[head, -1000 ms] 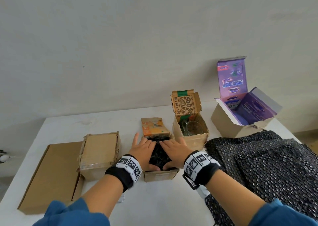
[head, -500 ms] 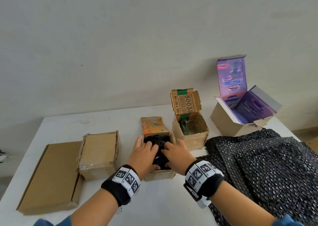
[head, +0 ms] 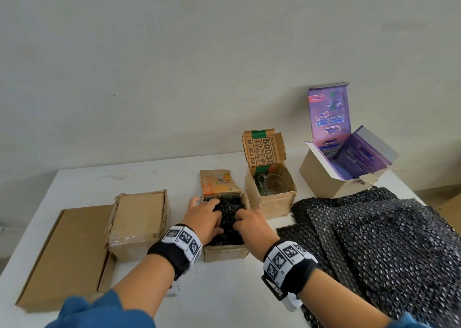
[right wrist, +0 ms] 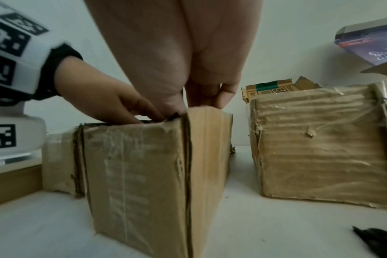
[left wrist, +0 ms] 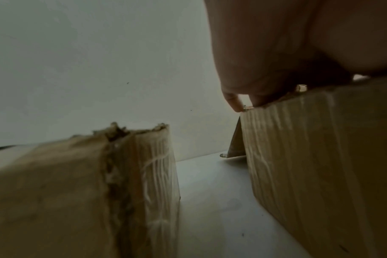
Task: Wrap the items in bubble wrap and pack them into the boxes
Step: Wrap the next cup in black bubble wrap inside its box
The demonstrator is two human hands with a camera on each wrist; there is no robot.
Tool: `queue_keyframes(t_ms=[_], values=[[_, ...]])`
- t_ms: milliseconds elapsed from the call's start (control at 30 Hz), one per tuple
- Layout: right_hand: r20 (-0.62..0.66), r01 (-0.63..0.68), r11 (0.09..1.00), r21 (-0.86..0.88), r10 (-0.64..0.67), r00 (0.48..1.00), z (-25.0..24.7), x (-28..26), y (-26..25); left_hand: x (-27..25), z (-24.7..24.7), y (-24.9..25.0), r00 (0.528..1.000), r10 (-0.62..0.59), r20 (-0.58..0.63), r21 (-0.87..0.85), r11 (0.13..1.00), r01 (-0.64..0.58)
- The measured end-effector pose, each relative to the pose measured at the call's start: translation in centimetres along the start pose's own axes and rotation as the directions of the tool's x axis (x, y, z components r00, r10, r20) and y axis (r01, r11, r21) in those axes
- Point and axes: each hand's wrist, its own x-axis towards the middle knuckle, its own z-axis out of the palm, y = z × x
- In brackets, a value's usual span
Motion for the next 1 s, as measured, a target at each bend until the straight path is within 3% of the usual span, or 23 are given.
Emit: queue_keyframes(t_ms=[133, 200, 300, 367, 567, 667, 733, 800, 900, 1000], values=[[-0.034, -0.058, 0.992, 0.116, 0.062, 0.998, -0.8, 0.5, 0.1, 0.7, -0.2, 0.0, 0.999, -0.018, -0.036, -0.046, 0.999, 0.016], [0.011, -0.064, 0.977, 0.206, 0.063, 0.998, -1.5, 1.0, 0.3, 1.0, -0.1, -0.1, 1.0, -0.01, -0.021, 0.002, 1.0, 0.01], [0.154, -0.061, 0.992, 0.112, 0.043, 0.987, -1.7, 2.4, 0.6, 1.0, 0.4, -0.5, 1.0, -0.004, 0.03, 0.109, 0.994, 0.001], [0.176, -0.053, 0.998, 0.045, 0.044, 0.983, -1.1, 3.3, 0.7, 0.9, 0.8, -0.7, 0.999, -0.006, 0.04, 0.134, 0.991, 0.001], [0.139, -0.067, 0.998, -0.012, 0.068, 0.988, -0.7, 3.6, 0.6, 1.2, 0.5, -0.3, 0.998, -0.038, 0.048, 0.142, 0.989, 0.03], [0.029, -0.062, 0.991, 0.119, 0.059, 0.998, -1.2, 2.1, 0.9, 1.1, -0.5, 0.3, 0.996, -0.072, 0.058, 0.115, 0.991, 0.065], [-0.047, -0.053, 0.942, 0.332, 0.072, 0.996, -2.3, 0.1, 1.8, 0.9, -1.2, 1.1, 0.996, -0.094, -0.006, 0.067, 0.993, 0.094], [-0.086, -0.027, 0.877, 0.48, 0.077, 0.993, -3.4, -2.4, 3.6, 0.9, -1.9, 2.5, 0.984, -0.096, -0.151, -0.069, 0.994, 0.086], [-0.108, -0.04, 0.834, 0.55, 0.118, 0.987, -4.4, -6.5, 8.1, 1.3, -3.1, 5.9, 0.936, -0.084, -0.341, -0.264, 0.964, -0.009], [-0.036, -0.187, 0.82, 0.541, 0.244, 0.969, -3.5, -10.5, 13.7, 2.8, -3.8, 10.8, 0.94, -0.006, -0.342, -0.324, 0.939, -0.112]])
